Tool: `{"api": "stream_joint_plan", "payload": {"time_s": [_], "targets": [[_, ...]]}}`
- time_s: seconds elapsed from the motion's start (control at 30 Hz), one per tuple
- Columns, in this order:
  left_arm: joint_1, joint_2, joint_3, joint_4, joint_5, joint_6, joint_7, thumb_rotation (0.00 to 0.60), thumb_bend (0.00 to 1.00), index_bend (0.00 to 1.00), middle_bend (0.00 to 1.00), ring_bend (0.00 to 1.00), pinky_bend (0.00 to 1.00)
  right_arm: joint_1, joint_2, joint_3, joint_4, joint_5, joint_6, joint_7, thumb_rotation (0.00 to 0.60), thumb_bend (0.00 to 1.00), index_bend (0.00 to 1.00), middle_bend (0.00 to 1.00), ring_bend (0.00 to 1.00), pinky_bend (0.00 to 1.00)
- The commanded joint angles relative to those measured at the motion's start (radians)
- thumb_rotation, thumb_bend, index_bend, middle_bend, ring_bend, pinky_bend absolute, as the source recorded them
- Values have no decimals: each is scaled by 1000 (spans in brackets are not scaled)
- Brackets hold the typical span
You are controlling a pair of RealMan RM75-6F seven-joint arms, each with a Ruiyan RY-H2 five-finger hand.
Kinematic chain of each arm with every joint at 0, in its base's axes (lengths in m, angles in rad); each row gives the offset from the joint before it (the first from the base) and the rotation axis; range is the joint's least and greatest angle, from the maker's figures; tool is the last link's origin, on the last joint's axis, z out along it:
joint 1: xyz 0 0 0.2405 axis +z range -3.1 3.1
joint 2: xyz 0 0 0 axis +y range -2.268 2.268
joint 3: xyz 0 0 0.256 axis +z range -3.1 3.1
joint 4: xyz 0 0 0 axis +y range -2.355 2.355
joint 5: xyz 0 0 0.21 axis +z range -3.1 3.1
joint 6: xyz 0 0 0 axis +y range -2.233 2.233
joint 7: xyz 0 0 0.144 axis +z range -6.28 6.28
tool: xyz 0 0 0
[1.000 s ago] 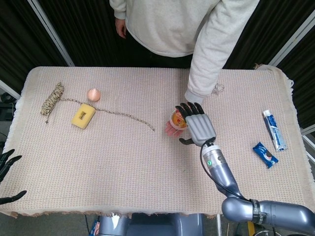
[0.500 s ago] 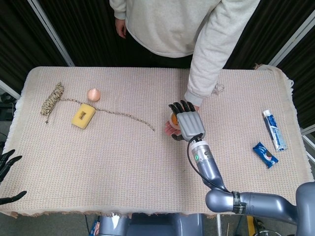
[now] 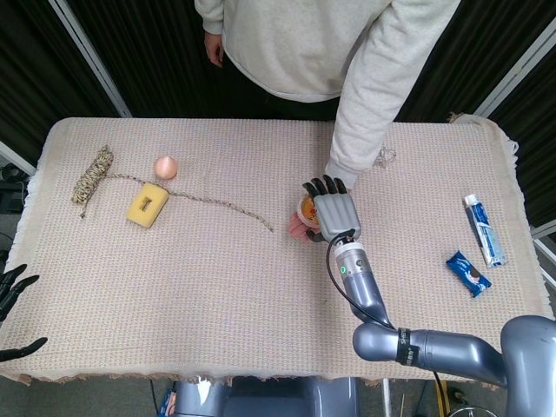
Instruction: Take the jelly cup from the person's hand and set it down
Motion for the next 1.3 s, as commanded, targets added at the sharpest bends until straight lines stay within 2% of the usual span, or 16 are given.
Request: {"api": "stream_joint_plan", "payload": {"time_s": [0.03, 0.13, 0.2, 0.3, 0.4, 0.6, 0.83, 1.0, 1.13, 1.3], "targets": [[0, 0, 0, 0, 0, 0, -2, 600, 153, 125, 0, 0, 0, 11, -12, -1, 23, 17, -1, -2, 600, 167, 181, 112, 52, 85], [0, 1, 0, 0, 0, -1, -2, 600, 153, 125, 0, 0, 0, 15, -17, -6, 37, 27, 1, -8, 600, 200, 238, 180, 112, 125], [-1, 1, 1, 0, 0, -2, -3, 600, 153, 125, 0, 0, 0, 17, -23, -6, 46, 21, 10, -5, 600, 218, 299, 263, 192, 202], [-1, 2, 1, 0, 1, -2, -4, 600, 153, 125, 0, 0, 0, 16, -34, -9, 61, -4, 29, 9, 600, 227, 412, 404, 340, 377], [-1, 2, 1, 0, 1, -2, -5, 600, 153, 125, 0, 0, 0, 13, -43, -12, 69, -25, 40, 26, 600, 233, 484, 475, 414, 477], [-1, 1, 1, 1, 2, 0, -4, 600, 153, 126, 0, 0, 0, 3, -31, -17, 39, -71, 63, 43, 600, 239, 503, 492, 435, 494], [-1, 1, 1, 1, 1, -2, -3, 600, 152, 125, 0, 0, 0, -40, 49, -24, -85, -119, 113, 51, 600, 240, 503, 493, 435, 493], [-1, 1, 1, 1, 3, -1, -2, 600, 152, 125, 0, 0, 0, -109, 147, -66, -204, -175, 164, 62, 600, 240, 503, 493, 435, 493], [-1, 1, 2, 0, 4, 0, 2, 600, 153, 125, 0, 0, 0, -200, 247, -138, -304, -229, 203, 99, 600, 240, 503, 493, 435, 494], [1, 0, 1, -3, 2, 2, 9, 600, 153, 125, 0, 0, 0, -297, 302, -226, -333, -273, 212, 182, 600, 240, 503, 492, 435, 494]]}}
